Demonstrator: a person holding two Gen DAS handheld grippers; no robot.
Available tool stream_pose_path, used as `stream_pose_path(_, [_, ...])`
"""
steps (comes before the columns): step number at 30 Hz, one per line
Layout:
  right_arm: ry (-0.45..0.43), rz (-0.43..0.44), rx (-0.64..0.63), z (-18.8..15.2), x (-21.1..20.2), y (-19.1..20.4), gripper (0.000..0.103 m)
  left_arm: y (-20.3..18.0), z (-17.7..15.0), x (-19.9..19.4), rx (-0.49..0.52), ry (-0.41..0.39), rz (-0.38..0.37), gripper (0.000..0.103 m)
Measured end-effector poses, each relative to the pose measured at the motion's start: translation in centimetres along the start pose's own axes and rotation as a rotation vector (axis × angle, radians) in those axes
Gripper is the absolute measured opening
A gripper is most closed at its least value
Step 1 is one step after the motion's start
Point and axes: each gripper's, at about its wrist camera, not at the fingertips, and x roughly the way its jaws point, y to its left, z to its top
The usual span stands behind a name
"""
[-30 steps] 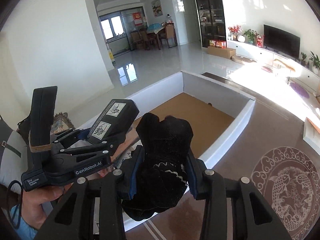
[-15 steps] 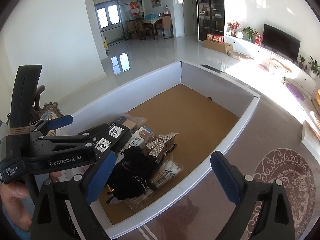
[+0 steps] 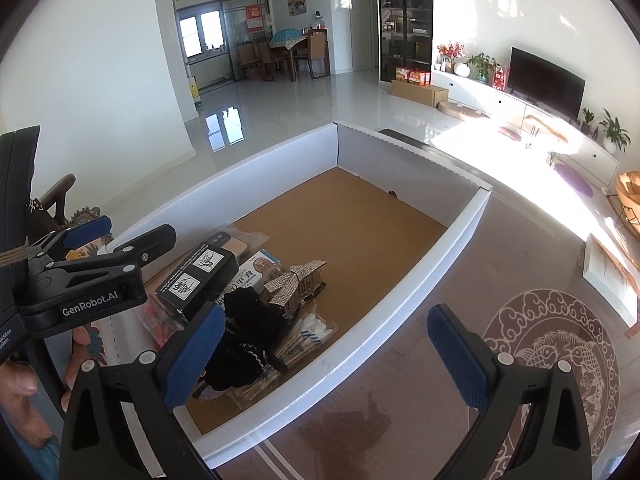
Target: Organize objects
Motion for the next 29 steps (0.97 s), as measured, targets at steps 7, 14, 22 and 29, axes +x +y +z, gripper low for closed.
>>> stream_pose_path(7, [0.004, -0.006, -0.018, 0.3, 0.6, 0.6, 0.101, 0.0, -0.1, 0.0, -0.011, 0.020, 0.063, 0.103])
stream_pose_path(14, [0.020, -0.028, -0.030, 1.2, 1.4, 1.0, 0.101, -0.7, -0.6, 2.7, 0.076, 0.184, 0.145, 0.103])
stream_pose_path(22, [0.044, -0.048, -0.035, 2.1, 2.5, 1.2, 0.102, 1.0, -0.6, 2.7, -0.014, 0.210, 0.056, 0.103])
stream_pose_path(29, [0.044, -0.037, -0.034, 1.7, 3.0, 1.6, 0.102, 1.6, -0.5, 1.2, -0.050, 0.135, 0.061, 0.103])
